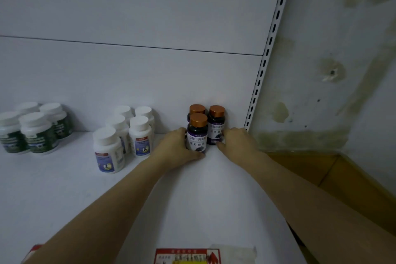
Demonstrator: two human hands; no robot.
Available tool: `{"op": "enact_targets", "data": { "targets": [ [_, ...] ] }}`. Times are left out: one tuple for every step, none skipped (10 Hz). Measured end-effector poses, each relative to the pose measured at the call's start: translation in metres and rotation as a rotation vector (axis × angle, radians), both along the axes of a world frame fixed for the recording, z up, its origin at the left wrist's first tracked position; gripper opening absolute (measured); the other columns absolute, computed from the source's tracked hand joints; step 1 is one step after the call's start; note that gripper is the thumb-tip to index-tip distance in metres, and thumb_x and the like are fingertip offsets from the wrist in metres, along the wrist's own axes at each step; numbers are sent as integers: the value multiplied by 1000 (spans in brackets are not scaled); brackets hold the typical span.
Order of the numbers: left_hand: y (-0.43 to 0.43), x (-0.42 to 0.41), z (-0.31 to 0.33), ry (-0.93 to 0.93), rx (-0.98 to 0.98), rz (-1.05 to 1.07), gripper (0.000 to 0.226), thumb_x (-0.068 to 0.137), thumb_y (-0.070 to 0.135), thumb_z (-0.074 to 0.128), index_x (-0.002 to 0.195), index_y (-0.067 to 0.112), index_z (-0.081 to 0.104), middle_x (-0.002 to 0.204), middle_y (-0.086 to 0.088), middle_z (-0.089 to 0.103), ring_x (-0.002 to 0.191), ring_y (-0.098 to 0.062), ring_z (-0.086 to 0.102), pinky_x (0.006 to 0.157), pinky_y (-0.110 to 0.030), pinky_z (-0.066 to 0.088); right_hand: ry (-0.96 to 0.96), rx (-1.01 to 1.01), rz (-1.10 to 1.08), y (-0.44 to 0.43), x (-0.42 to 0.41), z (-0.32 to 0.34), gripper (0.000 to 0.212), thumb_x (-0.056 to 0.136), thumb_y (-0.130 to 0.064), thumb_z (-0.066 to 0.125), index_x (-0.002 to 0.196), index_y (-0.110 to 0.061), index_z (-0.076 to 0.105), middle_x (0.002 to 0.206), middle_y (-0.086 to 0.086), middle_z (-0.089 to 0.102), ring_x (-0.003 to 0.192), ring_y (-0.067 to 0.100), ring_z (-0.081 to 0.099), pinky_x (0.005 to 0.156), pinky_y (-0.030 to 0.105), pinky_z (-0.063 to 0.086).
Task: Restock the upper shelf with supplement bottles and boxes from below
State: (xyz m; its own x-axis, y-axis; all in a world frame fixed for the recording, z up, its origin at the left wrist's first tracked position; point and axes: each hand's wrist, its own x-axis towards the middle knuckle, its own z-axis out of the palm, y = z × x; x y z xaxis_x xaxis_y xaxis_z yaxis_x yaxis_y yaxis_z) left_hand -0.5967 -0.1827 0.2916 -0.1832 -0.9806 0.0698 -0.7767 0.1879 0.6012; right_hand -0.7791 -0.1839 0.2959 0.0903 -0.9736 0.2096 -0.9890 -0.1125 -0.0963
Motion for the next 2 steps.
{"op": "enact_targets", "data": {
  "targets": [
    [-4,1,-2,-16,6,-20,74,65,47,80,126,18,48,124,-2,60,107,-20,59,91,-33,50,66,57,-33,2,-3,2,39,96,-40,46,110,-6,58,108,14,61,104,30,56,76,32,45],
    [-3,1,0,-67,40,-54,83,64,50,79,132,18,43,131,-5,53,115,-22,55,94,-32,47,88,100,-64,12,-5,6,41,97,-41,44,115,-6,55,113,15,59,105,30,56,79,34,46]
  ]
}}
